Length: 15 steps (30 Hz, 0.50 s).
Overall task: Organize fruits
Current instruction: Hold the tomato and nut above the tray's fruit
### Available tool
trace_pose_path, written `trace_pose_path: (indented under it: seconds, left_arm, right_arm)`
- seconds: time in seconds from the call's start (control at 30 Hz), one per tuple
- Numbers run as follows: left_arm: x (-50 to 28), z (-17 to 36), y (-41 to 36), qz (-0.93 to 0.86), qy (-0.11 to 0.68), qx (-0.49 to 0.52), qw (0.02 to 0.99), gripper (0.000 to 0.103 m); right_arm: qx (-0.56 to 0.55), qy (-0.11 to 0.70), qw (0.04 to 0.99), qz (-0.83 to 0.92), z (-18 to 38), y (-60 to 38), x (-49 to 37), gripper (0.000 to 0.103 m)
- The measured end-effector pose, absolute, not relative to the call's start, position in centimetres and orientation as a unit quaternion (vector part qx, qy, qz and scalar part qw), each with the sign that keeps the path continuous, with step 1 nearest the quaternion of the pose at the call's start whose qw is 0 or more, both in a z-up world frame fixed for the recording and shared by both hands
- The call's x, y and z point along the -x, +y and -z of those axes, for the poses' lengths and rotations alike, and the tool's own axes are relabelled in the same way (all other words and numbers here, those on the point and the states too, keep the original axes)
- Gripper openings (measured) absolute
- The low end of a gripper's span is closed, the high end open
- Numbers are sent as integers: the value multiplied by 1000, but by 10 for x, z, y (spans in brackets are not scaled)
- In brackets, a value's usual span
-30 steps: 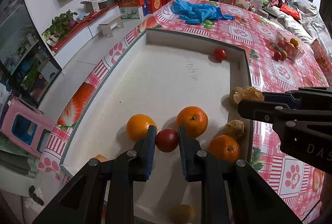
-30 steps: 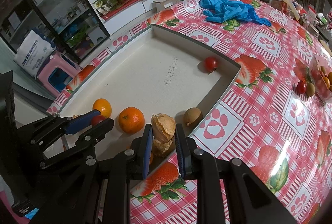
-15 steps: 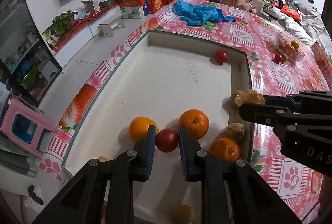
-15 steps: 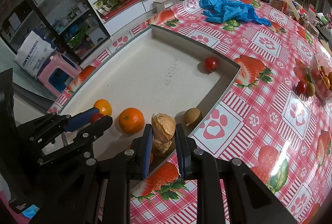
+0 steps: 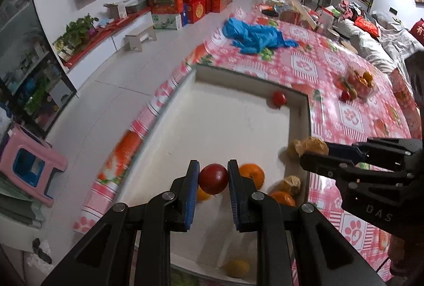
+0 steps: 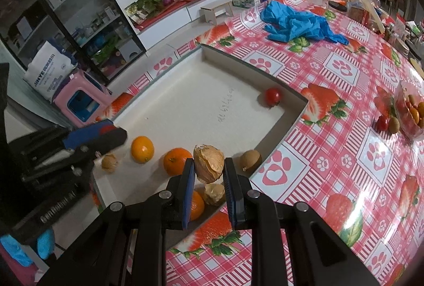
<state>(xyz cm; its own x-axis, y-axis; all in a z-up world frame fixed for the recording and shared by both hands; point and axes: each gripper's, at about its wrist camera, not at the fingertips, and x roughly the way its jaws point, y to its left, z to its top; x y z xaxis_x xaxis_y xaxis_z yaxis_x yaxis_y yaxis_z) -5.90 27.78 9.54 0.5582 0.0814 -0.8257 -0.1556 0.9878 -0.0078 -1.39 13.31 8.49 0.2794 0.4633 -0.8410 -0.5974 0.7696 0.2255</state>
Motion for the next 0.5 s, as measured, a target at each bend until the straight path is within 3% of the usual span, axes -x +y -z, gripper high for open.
trace_pose_path:
  seconds: [0.5]
  left_arm:
    - [44,-129,296,-82,457,24,885,23]
  right_arm:
    - [52,479,803,-350,-132,145,-2,24]
